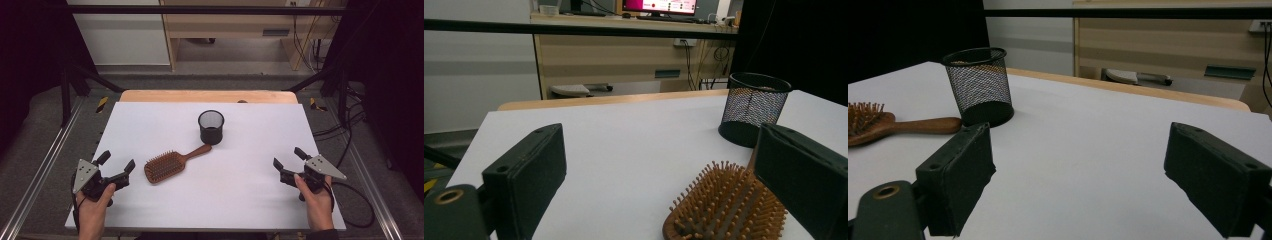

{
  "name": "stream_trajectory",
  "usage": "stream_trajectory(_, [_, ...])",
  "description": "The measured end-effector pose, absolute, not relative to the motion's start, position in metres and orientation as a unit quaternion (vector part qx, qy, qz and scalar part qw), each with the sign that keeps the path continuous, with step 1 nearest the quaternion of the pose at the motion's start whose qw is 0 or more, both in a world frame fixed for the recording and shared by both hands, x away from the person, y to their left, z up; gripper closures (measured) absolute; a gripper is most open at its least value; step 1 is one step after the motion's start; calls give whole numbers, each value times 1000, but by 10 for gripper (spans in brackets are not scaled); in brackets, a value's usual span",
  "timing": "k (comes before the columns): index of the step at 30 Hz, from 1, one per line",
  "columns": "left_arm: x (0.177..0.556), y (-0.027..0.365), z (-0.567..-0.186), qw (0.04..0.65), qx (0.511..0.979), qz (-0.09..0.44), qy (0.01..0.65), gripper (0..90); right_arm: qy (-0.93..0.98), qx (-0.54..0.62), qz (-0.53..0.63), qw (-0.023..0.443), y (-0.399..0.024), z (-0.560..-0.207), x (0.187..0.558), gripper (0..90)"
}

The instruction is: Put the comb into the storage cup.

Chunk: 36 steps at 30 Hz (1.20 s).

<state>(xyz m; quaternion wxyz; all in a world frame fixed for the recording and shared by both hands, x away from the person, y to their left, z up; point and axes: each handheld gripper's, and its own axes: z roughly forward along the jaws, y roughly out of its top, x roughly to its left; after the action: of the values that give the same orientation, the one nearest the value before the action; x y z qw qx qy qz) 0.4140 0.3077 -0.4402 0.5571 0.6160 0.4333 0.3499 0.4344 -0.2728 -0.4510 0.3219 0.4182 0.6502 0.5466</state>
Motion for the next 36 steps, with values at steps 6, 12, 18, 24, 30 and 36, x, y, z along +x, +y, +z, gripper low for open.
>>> stream_trajectory(6, [412,303,-442,544,624,348,440,95,653,419,551,309,-271,-451,434,123])
stream_trajectory(12, [411,300,-447,533,631,339,451,120,651,418,555,305,-268,-451,432,118])
stream_trajectory(18, [409,300,-442,539,625,345,447,117,666,414,547,293,-262,-451,434,109])
stream_trajectory(24, [413,306,-442,542,616,349,453,108,675,421,533,288,-256,-453,436,105])
stream_trajectory(30, [414,305,-441,543,617,348,451,90,682,417,527,286,-253,-453,436,104])
stream_trajectory(36, [415,301,-441,538,623,351,447,47,688,423,518,280,-252,-455,436,99])
